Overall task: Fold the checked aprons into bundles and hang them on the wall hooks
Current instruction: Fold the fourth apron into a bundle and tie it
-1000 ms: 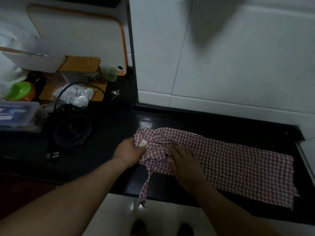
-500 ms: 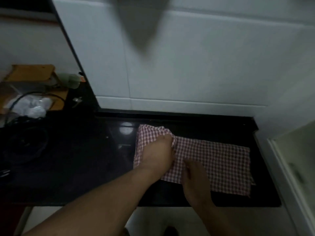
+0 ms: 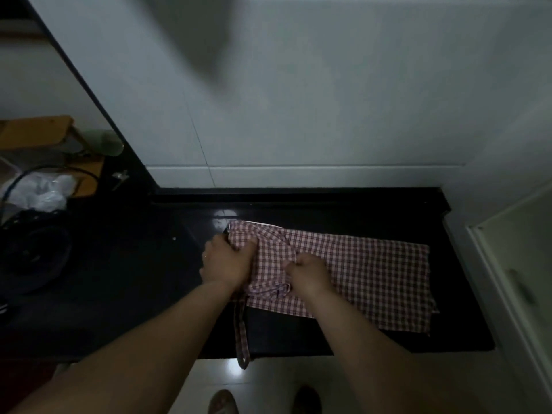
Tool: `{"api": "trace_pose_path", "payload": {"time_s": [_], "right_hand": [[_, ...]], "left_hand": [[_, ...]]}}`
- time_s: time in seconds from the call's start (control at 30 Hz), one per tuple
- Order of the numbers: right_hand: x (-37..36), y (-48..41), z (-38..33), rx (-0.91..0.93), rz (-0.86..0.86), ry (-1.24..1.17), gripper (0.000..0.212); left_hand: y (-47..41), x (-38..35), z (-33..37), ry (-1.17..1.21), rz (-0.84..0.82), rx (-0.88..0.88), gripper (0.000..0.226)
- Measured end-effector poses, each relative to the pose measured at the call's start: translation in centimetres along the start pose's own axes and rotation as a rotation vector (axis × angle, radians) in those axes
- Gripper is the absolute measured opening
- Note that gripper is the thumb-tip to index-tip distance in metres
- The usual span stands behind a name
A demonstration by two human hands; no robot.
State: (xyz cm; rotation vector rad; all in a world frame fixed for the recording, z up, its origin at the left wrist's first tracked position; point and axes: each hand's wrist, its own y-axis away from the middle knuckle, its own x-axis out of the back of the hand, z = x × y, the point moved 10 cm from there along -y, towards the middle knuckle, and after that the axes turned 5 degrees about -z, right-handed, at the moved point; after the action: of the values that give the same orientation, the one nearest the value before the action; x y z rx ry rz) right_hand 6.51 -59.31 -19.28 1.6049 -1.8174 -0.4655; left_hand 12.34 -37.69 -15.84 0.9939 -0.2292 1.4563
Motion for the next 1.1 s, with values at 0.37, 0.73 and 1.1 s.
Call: {"api": "trace_pose_path", "payload": {"time_s": [0.37,0.73,1.1], "right_hand": [[-2.9,4.3,-6.7,0.550,0.474,0.778,0.021],[-9.7,2.6,-1.5,0.592,0.064,1.026,0.067],[-1.2,4.4,0.0,-0.052,-0.245,-0.613,0.047]], "left_hand": [[-0.8,0.3,-5.0,0.167,-0.157,0.074,0.064],[-0.2,0.5,-3.9,0.154,-0.274,-0.077,0.024],[9.2,-5.9,9.3,-0.258,-0.193,-0.568,0.033]]}}
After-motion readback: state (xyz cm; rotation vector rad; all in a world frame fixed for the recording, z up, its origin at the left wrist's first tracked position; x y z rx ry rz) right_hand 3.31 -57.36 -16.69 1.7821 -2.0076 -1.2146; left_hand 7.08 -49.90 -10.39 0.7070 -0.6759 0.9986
